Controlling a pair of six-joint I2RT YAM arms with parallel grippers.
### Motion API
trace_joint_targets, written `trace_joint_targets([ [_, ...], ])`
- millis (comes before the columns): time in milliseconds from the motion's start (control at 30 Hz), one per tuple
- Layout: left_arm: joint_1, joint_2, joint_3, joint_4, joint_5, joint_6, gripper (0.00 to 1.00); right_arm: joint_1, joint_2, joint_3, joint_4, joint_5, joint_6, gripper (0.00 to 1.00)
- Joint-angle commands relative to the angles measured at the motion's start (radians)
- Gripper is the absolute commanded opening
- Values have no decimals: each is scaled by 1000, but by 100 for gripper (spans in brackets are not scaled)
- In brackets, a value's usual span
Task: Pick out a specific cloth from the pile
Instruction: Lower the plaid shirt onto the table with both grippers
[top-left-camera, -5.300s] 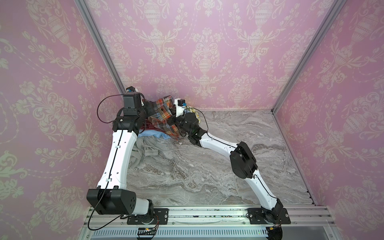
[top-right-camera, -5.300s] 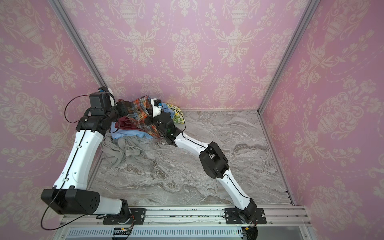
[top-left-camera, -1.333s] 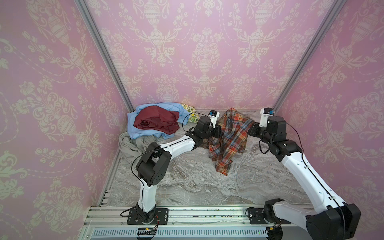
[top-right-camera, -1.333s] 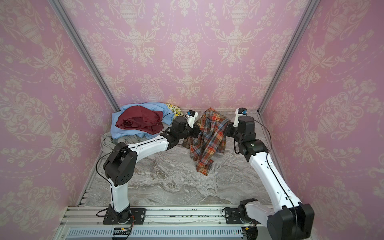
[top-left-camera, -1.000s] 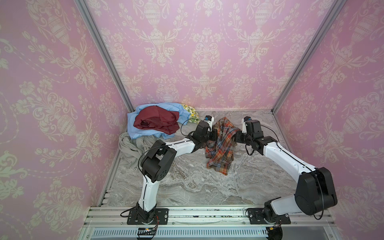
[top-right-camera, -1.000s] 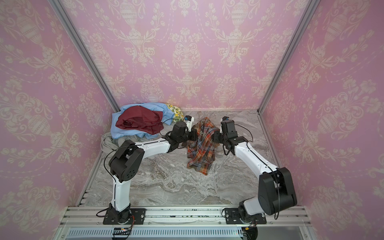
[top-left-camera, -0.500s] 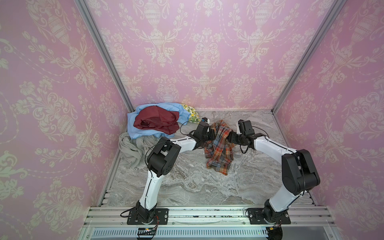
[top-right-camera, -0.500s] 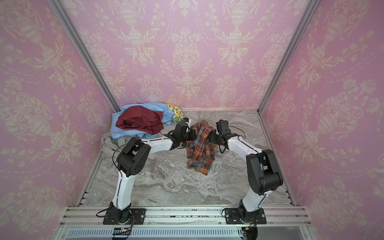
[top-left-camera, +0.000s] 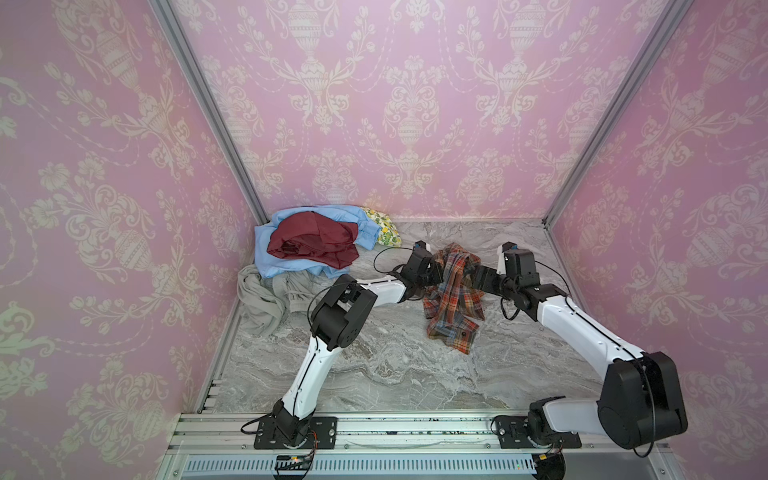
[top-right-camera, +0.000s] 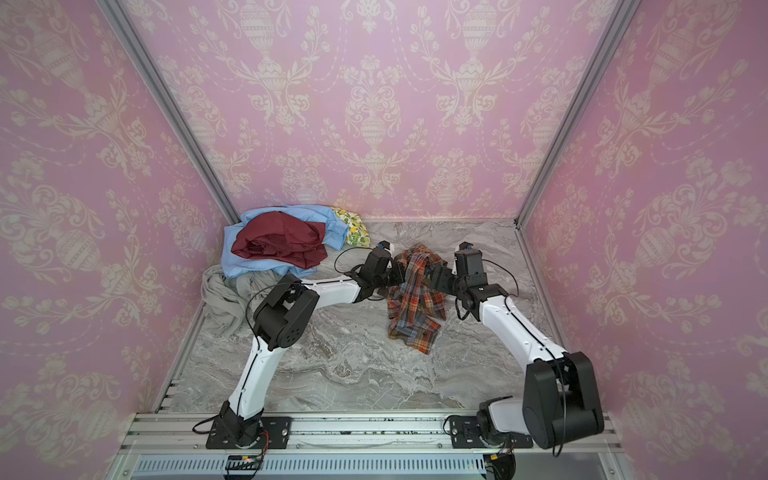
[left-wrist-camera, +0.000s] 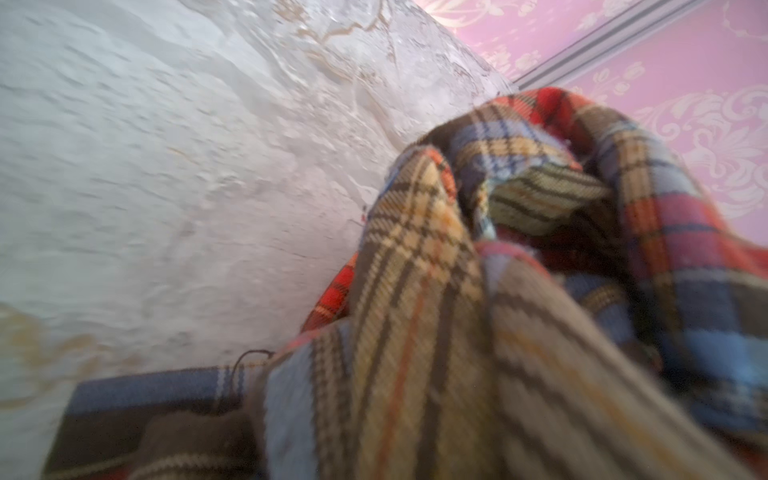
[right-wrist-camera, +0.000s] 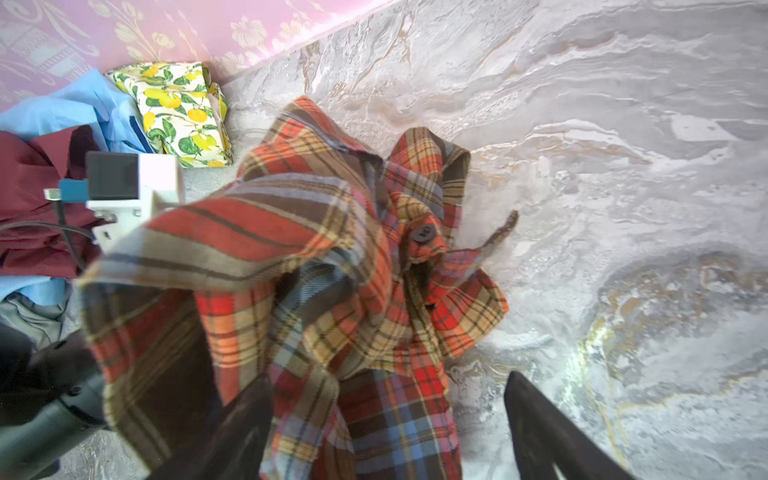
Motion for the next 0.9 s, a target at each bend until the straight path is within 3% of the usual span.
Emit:
trace_joint_targets([
  [0,-55,49,67,-42,1,-41,6,-16,-76,-27,-24,-12,14,89],
  [133,-68,46,101,-59,17,-29,16,-17,-139,-35,-53,-4,2,94],
  [333,2,-81,8,-61,70,53,62,-10,-227,-21,-135,68,-2,95],
  [400,17,-117,-19,-59,89,83,70,6,-234,-12,-157,106,-7,95],
  [633,30,-191,-101,-5,151,127,80,120,-160,29,-221,210,14,95],
  [867,30,-171,-133,37,243,86,78,178,-111,31,-181,247,40,94],
])
